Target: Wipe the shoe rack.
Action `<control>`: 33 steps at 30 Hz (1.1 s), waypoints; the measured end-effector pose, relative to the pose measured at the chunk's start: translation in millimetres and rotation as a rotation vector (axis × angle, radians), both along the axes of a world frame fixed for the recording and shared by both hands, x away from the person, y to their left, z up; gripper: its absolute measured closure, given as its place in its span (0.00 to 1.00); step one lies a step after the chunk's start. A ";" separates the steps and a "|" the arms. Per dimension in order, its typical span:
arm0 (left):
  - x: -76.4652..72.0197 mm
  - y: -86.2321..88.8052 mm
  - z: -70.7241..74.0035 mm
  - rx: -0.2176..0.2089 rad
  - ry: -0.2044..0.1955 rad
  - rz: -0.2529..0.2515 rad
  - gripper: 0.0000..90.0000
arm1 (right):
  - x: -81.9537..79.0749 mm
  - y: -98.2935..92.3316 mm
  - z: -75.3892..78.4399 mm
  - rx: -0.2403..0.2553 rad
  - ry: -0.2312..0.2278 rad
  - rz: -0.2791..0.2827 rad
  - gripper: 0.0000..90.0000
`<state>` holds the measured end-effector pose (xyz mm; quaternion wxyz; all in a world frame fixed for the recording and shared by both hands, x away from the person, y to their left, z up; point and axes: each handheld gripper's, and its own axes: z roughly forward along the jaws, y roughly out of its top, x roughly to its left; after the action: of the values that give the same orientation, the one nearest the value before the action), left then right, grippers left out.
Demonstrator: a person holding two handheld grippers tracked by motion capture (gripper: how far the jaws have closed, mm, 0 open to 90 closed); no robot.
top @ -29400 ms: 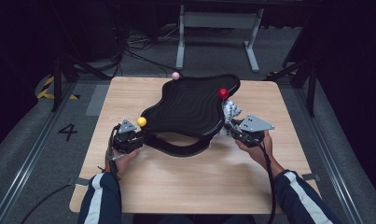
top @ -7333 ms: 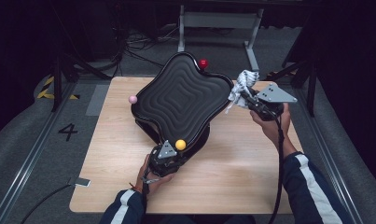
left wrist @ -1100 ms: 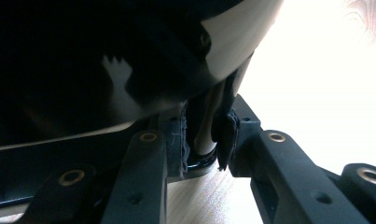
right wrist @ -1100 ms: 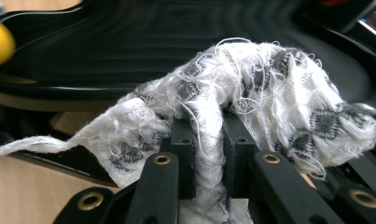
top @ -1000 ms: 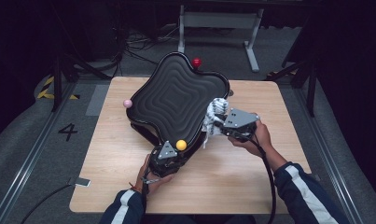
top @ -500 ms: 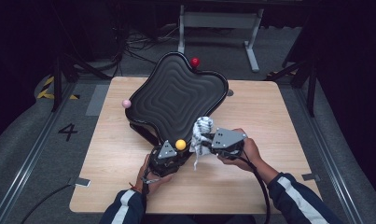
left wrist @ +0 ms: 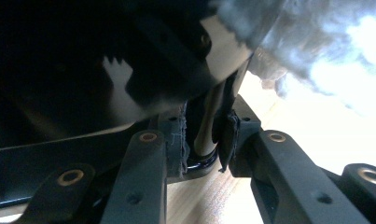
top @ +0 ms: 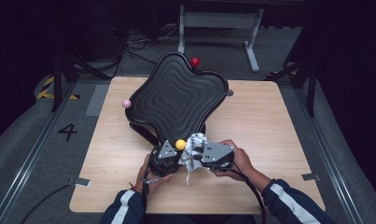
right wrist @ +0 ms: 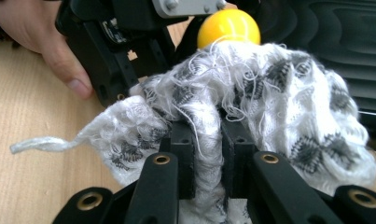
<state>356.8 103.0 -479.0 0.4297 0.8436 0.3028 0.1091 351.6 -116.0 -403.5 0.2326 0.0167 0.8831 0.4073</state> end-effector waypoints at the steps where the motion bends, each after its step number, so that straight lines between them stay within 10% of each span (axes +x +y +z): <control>1: -0.1 0.1 0.4 0.005 0.003 0.000 0.81 | 0.9 -1.1 0.4 -0.002 -0.002 -0.001 0.88; 18: 0.3 0.5 0.3 0.002 0.007 -0.001 0.81 | 62.3 -61.0 36.9 0.119 -0.043 -0.295 0.88; 33: 11.9 0.3 0.3 0.010 -0.004 0.013 0.77 | 76.7 -93.8 35.1 0.159 -0.024 -0.397 0.88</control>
<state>368.7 103.3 -478.6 0.4253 0.8435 0.3071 0.1152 428.3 -209.8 -368.4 0.3167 0.2039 0.8247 0.4220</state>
